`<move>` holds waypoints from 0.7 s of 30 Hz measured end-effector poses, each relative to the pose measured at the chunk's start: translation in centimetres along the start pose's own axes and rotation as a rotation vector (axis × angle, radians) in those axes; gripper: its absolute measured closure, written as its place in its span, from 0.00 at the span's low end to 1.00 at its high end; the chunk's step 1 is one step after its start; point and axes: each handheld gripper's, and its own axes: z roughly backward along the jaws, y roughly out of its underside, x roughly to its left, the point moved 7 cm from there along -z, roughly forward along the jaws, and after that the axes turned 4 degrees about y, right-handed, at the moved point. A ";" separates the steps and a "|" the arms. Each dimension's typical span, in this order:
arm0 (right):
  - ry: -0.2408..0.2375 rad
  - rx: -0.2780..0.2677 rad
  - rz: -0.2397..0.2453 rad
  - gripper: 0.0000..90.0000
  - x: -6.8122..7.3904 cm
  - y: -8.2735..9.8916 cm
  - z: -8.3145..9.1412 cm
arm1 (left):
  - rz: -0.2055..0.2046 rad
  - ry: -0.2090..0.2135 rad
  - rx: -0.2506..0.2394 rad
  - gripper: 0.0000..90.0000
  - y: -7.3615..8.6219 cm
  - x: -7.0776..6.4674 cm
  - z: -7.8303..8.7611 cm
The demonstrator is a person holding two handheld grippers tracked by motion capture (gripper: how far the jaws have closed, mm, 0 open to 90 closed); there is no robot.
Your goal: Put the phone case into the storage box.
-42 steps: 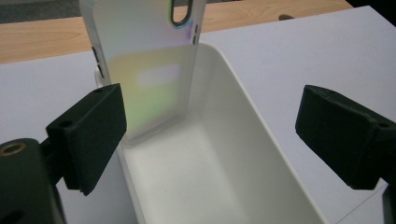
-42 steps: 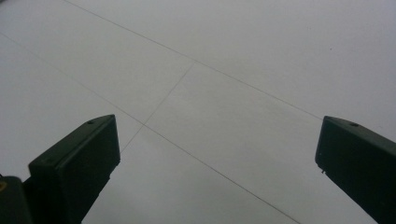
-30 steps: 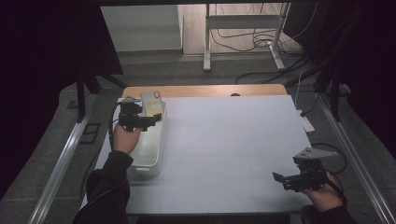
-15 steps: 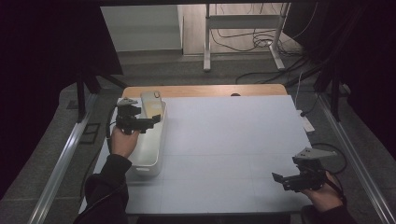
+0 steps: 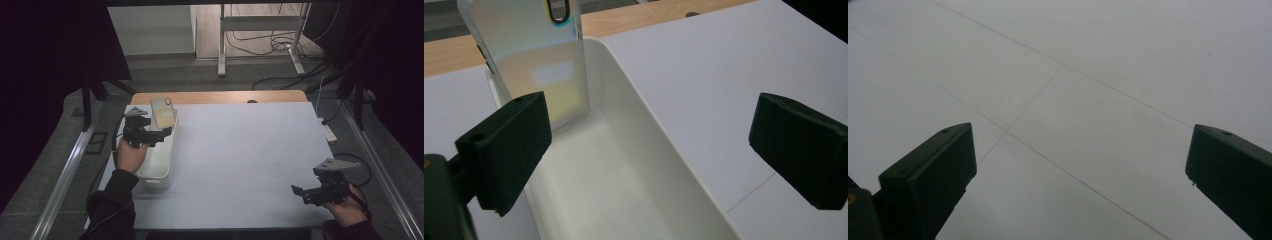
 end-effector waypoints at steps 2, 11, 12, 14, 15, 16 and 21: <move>0.000 0.001 0.000 0.00 0.0 0.0 0.0 | -0.005 -0.002 -0.005 0.05 0.1 -0.2 0.3; 0.001 -0.001 0.000 0.00 0.0 0.0 0.0 | -0.021 0.003 0.001 0.05 0.5 -1.0 0.5; 0.000 0.000 0.001 0.00 0.0 0.0 0.0 | -0.023 0.005 0.000 0.05 0.5 -1.1 0.5; 0.000 -0.002 0.002 0.00 0.0 0.0 0.0 | -0.026 0.007 0.005 0.05 0.6 -1.3 0.5; 0.001 -0.002 0.003 0.00 0.0 0.0 0.0 | -0.027 0.008 0.003 0.05 0.7 -1.4 0.5; 0.001 -0.003 0.002 0.00 0.0 0.0 0.0 | -0.029 0.009 0.004 0.05 0.7 -1.5 0.5; 0.006 -0.004 -0.003 0.00 0.0 0.0 0.0 | -0.031 0.016 0.003 0.05 0.9 -2.0 0.8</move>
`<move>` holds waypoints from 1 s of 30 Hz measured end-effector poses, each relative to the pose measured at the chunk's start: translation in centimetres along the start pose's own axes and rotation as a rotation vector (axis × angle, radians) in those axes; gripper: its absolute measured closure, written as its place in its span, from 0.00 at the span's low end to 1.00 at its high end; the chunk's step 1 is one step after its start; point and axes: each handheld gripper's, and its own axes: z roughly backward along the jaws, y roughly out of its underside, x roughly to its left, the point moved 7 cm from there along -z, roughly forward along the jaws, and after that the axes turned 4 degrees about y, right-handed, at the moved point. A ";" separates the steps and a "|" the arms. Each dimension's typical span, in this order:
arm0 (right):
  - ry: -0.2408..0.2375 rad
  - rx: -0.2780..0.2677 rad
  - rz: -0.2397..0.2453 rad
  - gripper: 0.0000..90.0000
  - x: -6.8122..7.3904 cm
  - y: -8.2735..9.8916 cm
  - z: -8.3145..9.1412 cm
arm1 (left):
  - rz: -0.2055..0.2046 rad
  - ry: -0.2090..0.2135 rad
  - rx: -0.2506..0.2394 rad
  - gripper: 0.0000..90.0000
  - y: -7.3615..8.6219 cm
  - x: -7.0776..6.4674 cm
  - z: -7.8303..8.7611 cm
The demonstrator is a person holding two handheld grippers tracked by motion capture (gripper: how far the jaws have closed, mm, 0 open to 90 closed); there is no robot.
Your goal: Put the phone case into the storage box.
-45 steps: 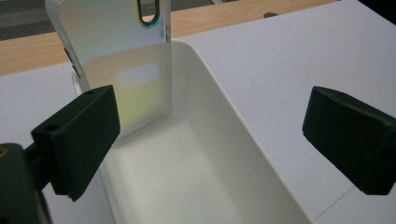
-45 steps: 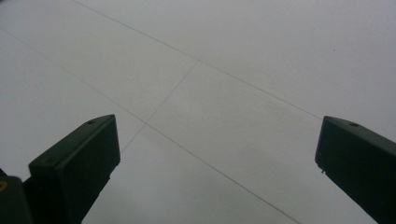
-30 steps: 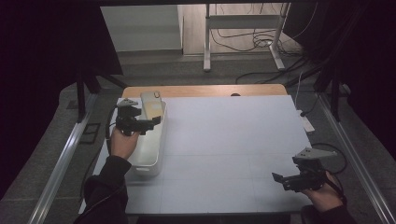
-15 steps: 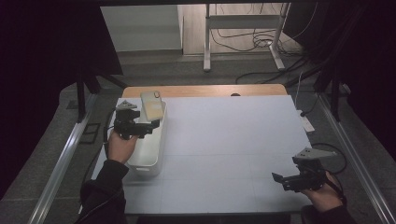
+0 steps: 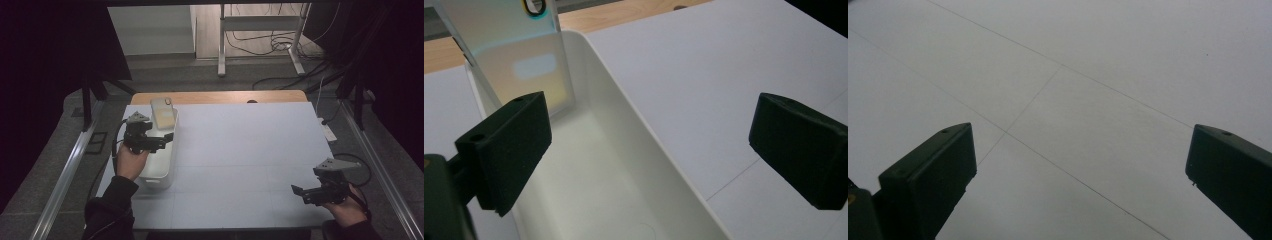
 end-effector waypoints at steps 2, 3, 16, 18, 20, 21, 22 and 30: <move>0.004 -0.003 -0.001 0.00 0.0 0.0 0.0 | -0.003 0.005 -0.004 0.05 0.1 -0.2 0.1; 0.004 -0.004 -0.001 0.00 0.0 0.0 0.0 | -0.007 0.005 -0.002 0.05 0.1 -0.4 0.2; -0.001 -0.001 0.010 0.00 0.1 0.0 0.0 | -0.035 0.012 -0.007 0.05 0.8 -1.4 1.0; -0.003 -0.001 0.014 0.00 0.2 0.0 0.0 | -0.034 0.014 -0.008 0.05 1.0 -1.6 1.2; -0.005 0.000 0.015 0.00 0.2 0.0 0.0 | -0.038 0.020 -0.006 0.05 1.1 -1.8 1.2; -0.004 0.001 0.015 0.00 0.2 0.0 0.0 | -0.041 0.024 -0.003 0.05 1.2 -1.8 1.3; -0.003 0.000 0.013 0.00 0.2 0.0 0.0 | -0.039 0.028 0.002 0.05 1.3 -2.0 1.3; -0.004 -0.004 0.011 0.00 0.1 0.0 0.1 | -0.045 0.042 -0.013 0.05 1.7 -2.8 1.9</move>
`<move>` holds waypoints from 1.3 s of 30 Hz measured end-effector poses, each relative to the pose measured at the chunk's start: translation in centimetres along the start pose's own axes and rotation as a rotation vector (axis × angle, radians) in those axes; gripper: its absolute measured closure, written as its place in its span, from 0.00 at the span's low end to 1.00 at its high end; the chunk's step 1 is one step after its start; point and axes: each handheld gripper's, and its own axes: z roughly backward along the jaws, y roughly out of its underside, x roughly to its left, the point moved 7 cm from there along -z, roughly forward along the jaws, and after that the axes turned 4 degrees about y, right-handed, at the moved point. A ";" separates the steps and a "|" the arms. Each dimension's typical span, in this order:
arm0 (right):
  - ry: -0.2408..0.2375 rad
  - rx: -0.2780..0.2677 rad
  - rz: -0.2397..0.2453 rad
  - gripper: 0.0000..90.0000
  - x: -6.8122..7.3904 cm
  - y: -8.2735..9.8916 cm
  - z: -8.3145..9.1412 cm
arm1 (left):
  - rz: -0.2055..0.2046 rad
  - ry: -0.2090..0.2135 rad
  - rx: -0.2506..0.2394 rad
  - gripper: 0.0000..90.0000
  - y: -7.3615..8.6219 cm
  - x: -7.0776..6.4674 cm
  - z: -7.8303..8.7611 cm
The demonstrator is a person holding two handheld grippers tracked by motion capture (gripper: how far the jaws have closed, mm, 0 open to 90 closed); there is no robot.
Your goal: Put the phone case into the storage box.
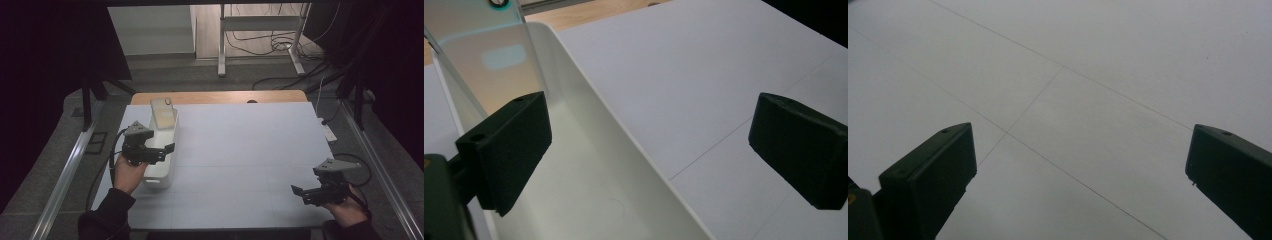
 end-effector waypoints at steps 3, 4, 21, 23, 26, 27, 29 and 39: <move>-0.001 0.002 0.002 0.00 0.1 0.0 0.0 | -0.004 -0.001 -0.002 0.05 0.2 -0.2 0.2; -0.001 0.004 0.002 0.00 0.1 0.0 0.0 | -0.003 -0.001 -0.003 0.05 0.2 -0.3 0.2; 0.002 0.005 0.000 0.00 0.0 0.0 0.0 | -0.003 -0.002 -0.018 0.05 1.1 -0.9 1.6; 0.003 0.005 0.000 0.00 0.0 0.0 0.0 | 0.001 -0.001 -0.021 0.05 1.2 -0.9 1.7; 0.002 0.005 0.000 0.00 0.0 0.0 -0.1 | 0.007 0.001 -0.027 0.05 1.4 -1.0 2.0; 0.002 0.006 -0.001 0.00 0.0 0.0 -0.1 | 0.007 -0.001 -0.028 0.05 1.5 -1.0 2.1; 0.002 0.006 0.000 0.00 0.0 0.0 -0.1 | 0.008 -0.001 -0.029 0.05 1.6 -1.0 2.3; 0.003 0.005 -0.001 0.00 0.0 0.0 0.0 | 0.012 -0.002 -0.031 0.05 2.4 -1.1 3.2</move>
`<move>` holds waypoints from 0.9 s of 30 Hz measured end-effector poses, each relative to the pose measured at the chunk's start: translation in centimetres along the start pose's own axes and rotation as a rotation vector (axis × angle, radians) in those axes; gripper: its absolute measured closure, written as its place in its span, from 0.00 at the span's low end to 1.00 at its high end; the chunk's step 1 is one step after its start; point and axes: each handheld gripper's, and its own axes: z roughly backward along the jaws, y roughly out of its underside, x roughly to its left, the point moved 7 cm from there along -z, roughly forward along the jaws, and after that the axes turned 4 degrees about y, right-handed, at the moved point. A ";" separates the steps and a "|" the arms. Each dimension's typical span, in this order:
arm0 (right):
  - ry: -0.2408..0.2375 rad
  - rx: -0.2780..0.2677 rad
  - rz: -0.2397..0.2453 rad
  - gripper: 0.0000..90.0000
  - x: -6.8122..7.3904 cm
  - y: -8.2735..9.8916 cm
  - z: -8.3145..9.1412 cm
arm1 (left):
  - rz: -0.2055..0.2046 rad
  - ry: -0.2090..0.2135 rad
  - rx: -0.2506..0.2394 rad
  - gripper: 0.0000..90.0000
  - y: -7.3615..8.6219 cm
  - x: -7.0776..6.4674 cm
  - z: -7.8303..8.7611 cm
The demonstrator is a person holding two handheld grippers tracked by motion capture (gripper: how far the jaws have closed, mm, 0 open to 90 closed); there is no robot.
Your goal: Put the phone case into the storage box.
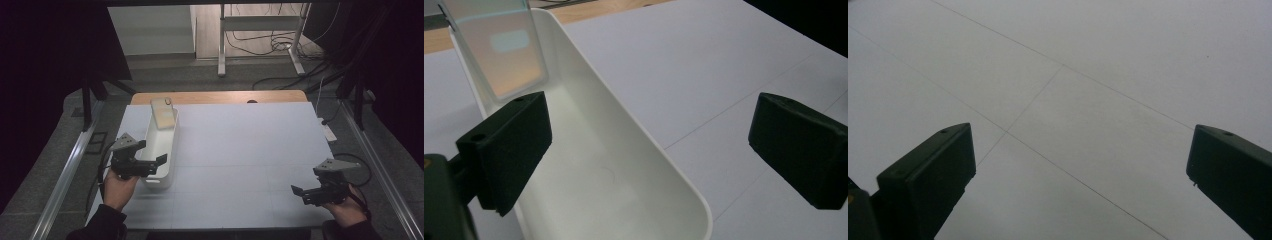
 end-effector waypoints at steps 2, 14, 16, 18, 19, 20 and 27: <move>0.000 0.000 0.001 0.00 0.0 0.0 0.0 | 0.002 0.000 -0.001 0.05 0.2 0.0 0.2; -0.001 0.006 0.002 0.00 0.1 0.0 0.0 | 0.016 -0.003 -0.002 0.04 1.3 -0.1 1.6; -0.001 0.006 0.003 0.00 0.1 0.0 0.0 | 0.019 -0.005 -0.002 0.04 1.5 -0.1 1.7; 0.000 0.007 0.003 0.00 0.1 0.0 -0.1 | 0.017 -0.011 0.002 0.03 1.8 0.0 2.0; -0.001 0.006 0.003 0.00 0.1 0.0 -0.1 | 0.016 -0.015 0.003 0.03 1.9 0.0 2.0; -0.001 0.006 0.003 0.00 0.1 0.0 -0.1 | 0.017 -0.018 0.003 0.03 2.0 0.0 2.1; -0.001 0.010 0.004 0.00 0.1 0.0 -0.1 | 0.025 -0.029 0.001 0.03 2.7 0.2 2.9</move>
